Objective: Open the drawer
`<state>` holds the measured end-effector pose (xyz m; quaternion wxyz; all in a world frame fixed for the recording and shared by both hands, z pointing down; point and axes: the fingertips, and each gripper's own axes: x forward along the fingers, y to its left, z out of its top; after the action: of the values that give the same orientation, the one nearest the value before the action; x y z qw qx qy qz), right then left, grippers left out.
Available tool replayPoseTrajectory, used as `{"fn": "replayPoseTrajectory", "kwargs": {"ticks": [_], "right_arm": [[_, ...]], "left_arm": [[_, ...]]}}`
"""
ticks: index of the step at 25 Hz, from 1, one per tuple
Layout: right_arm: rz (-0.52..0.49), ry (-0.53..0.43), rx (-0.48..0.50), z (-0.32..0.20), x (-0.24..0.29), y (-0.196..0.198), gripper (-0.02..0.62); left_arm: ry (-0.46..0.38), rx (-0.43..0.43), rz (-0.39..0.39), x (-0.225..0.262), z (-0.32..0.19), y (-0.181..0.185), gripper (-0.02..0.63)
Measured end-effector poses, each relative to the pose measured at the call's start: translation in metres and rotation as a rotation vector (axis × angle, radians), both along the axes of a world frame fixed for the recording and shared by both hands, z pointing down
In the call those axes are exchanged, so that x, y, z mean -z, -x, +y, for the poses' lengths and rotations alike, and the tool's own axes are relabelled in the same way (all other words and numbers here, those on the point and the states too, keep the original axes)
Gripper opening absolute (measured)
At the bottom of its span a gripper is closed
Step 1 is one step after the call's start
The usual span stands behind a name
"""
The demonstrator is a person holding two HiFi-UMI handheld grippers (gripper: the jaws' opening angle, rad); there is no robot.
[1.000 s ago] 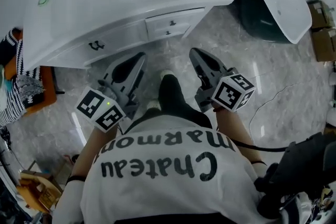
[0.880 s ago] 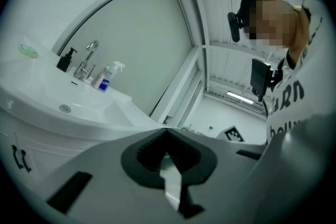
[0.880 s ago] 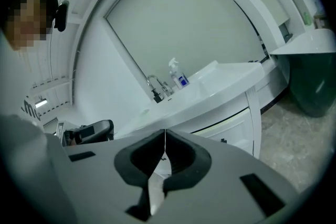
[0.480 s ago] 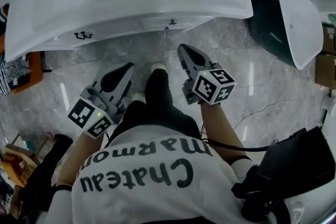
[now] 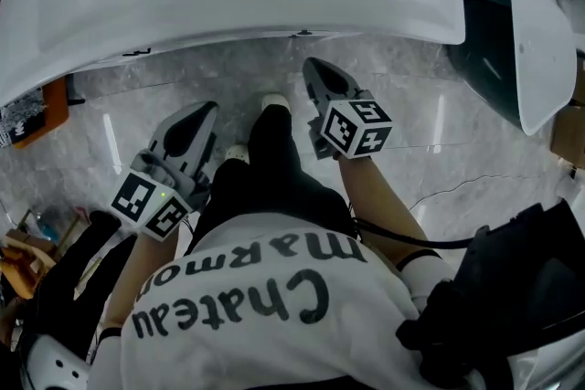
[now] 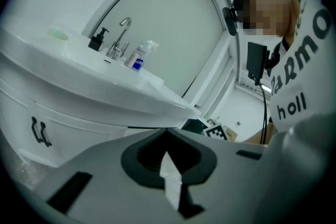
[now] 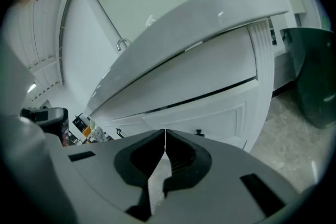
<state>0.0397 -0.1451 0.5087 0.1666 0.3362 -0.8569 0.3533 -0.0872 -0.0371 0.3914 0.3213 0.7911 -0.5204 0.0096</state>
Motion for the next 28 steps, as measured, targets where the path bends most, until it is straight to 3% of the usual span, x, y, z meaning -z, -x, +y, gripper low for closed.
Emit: {"fn": "replayPoseTrajectory", "kwargs": {"ticks": [9,13,20,22,23,28], "right_arm": [[0.127,0.123,0.048,-0.008,-0.075,0.001,0.012],[0.188,0.119,0.088,-0.014,-0.094,0.005,0.012],[0.246,0.083,0.026,-0.040,-0.108,0.001,0.014],[0.237,0.095,0.012,-0.044,-0.113,0.002,0.052],[0.229,0.105,0.009,-0.045,-0.114,0.003,0.113],[0.240,0.116,-0.006,-0.051,-0.121,0.004,0.138]], "left_arm": [[0.060,0.087,-0.045,-0.013,0.001,0.013,0.000],[0.074,0.115,-0.040,-0.019,-0.001,0.012,0.000],[0.065,0.158,-0.048,-0.024,-0.001,0.013,0.000],[0.059,0.163,-0.043,-0.028,0.000,0.012,0.002],[0.056,0.161,-0.043,-0.029,0.001,0.011,0.000],[0.034,0.145,-0.052,-0.033,0.002,0.010,0.000]]}}
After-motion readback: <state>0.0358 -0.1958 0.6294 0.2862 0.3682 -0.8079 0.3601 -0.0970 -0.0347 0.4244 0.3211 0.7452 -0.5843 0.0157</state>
